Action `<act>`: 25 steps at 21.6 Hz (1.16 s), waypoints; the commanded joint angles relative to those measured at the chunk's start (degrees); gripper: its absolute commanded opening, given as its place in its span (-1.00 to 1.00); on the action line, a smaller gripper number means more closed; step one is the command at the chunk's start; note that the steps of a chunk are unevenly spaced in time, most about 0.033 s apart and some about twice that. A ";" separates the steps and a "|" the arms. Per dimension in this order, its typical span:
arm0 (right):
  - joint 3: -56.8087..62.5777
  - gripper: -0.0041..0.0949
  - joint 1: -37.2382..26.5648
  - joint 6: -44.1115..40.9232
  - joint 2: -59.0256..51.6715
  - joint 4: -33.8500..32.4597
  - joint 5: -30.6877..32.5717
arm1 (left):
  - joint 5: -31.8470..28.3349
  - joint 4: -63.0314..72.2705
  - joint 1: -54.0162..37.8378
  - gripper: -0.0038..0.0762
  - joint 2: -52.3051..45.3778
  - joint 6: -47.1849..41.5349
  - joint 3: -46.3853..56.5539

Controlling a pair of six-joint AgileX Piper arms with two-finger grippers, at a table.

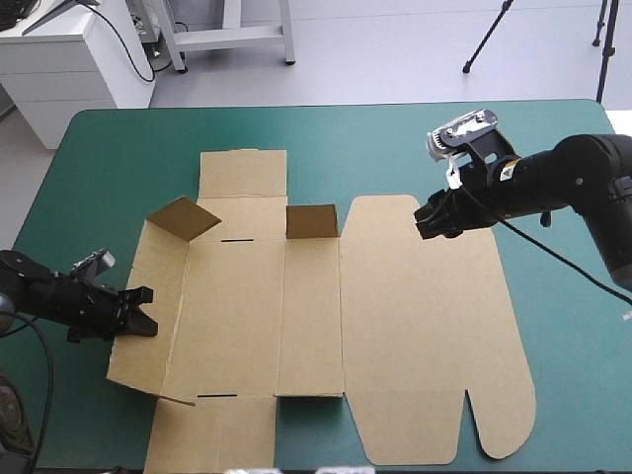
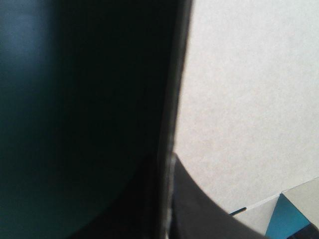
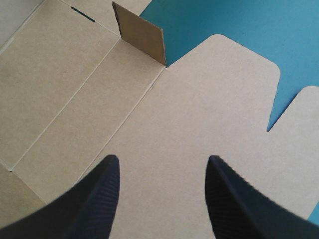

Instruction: Fold the box

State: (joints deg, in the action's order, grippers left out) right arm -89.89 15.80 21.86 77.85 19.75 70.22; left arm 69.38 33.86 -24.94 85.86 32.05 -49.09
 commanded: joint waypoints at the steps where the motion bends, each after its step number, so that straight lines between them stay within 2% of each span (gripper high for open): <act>1: -1.30 0.05 -0.35 0.49 -1.97 -0.17 -2.19 | 4.89 -0.89 0.30 -0.93 -1.76 -0.60 -3.44; 7: -1.30 0.05 -0.35 -2.09 -1.97 -5.16 -1.42 | 4.78 -2.67 5.70 -0.93 -1.76 8.49 -7.69; 12: -2.18 0.05 -0.35 -4.18 -1.97 -7.28 0.05 | -4.11 -8.18 15.80 -0.93 -1.76 12.45 -16.06; 16: -3.71 0.05 -0.35 -4.88 -1.97 -7.68 0.67 | -8.68 -8.90 20.07 -0.93 -1.66 22.18 -22.33; 18: -4.12 0.05 -0.35 -5.42 -1.97 -7.68 0.82 | -14.81 -10.15 22.80 -0.92 -1.41 25.47 -24.72; 25: -4.12 0.05 -0.35 -6.54 -1.97 -7.98 1.07 | -21.36 -12.15 29.81 -0.93 2.85 32.81 -28.30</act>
State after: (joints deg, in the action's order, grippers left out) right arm -92.17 15.80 16.02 77.85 11.71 71.34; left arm 53.28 21.67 2.19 89.59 61.96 -74.67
